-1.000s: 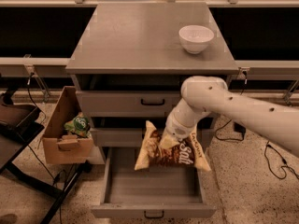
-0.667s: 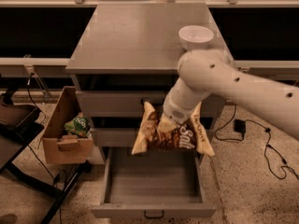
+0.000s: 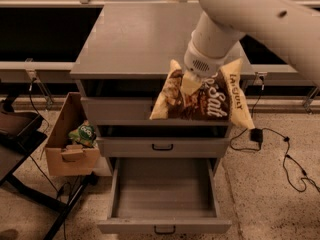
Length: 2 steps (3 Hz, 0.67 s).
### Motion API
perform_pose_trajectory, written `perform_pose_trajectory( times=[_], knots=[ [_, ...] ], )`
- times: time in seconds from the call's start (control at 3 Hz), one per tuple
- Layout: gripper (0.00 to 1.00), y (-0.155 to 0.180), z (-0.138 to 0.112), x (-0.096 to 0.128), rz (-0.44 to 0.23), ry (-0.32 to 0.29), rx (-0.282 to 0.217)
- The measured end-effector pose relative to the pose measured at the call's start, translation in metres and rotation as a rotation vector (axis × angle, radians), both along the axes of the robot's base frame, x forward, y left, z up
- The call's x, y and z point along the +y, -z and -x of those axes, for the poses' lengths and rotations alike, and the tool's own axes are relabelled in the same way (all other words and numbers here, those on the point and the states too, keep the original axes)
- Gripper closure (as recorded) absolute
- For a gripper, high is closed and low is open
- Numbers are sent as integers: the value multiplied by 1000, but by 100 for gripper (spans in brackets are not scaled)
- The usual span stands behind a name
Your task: Pick brown chip bag from bottom drawer and place on counter
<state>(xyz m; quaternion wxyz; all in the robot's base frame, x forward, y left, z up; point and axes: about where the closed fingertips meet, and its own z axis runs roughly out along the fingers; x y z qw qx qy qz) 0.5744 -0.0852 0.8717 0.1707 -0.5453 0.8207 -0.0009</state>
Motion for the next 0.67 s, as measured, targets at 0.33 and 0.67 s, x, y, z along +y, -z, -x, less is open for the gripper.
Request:
perform_pose_trajectory(
  times=[0.33, 0.67],
  knots=[
    [100, -6, 8, -5, 20, -3, 38],
    [100, -4, 9, -4, 21, -4, 40]
  ],
)
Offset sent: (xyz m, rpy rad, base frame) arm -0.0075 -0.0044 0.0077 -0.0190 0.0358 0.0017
